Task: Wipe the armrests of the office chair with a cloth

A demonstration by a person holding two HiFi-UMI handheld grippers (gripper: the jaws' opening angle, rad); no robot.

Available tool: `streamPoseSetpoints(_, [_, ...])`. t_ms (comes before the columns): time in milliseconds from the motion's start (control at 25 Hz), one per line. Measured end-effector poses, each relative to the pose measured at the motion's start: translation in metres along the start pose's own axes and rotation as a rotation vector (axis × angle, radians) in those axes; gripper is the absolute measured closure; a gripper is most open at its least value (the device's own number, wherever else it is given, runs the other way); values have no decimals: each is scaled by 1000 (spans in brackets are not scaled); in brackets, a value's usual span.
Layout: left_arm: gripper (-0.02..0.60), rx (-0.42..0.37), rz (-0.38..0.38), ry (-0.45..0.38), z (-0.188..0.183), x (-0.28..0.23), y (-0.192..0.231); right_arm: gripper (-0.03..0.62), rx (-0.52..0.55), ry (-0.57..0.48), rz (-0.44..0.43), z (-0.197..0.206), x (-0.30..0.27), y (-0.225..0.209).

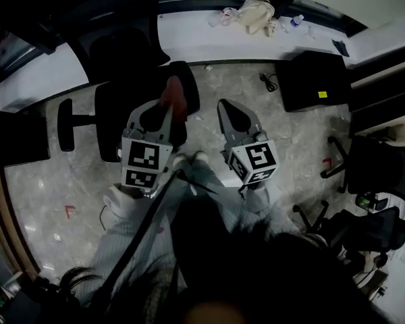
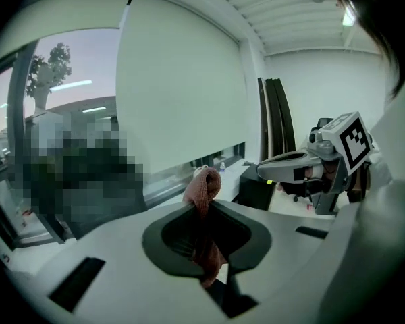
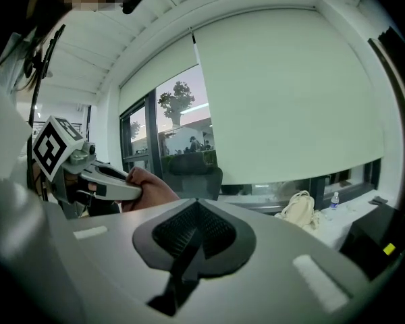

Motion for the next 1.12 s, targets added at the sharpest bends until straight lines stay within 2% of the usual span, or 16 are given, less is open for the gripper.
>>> streamPoseSetpoints(80, [552, 29, 57, 37, 15, -14, -5, 592, 2, 23, -9, 9, -5, -3])
streamPoseSetpoints(160, [552, 41, 152, 105, 37, -30, -12, 592, -13, 45, -10, 24, -10, -8])
streamPoseSetpoints(280, [552, 3, 303, 240, 79, -59, -29, 592, -38, 89, -2, 48, -9, -18])
streamPoseSetpoints(400, [552, -26, 368, 333, 126, -94, -35, 592, -56, 136, 9, 72, -7, -27])
streamPoseSetpoints(560, [552, -48, 318, 412, 173, -141, -23, 592, -89, 185, 23, 100, -5, -41])
streamPoseSetpoints(720, [552, -56, 256, 473, 203, -182, -5, 592, -124, 231, 38, 125, -3, -54])
streamPoseSetpoints(800, [552, -62, 230, 474, 211, -205, 10, 592, -121, 258, 51, 137, -8, -63])
streamPoseSetpoints(960, [552, -132, 131, 476, 218, -252, 58, 592, -115, 279, 59, 155, -25, -76])
streamPoseSetpoints(1040, [552, -148, 91, 488, 216, -270, 77, 592, -97, 284, 49, 160, -32, -81])
streamPoseSetpoints(1120, [552, -196, 62, 508, 216, -284, 92, 592, -75, 281, 37, 165, -47, -86])
Point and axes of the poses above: the fingertips, and each gripper's own axes: x backward along the fingers, y to its left, z out of its underside, the point moved 8 cm from there along x, backward along the fingers, and after that the axes turned 15 degrees about -y, right-handed, at the moved point
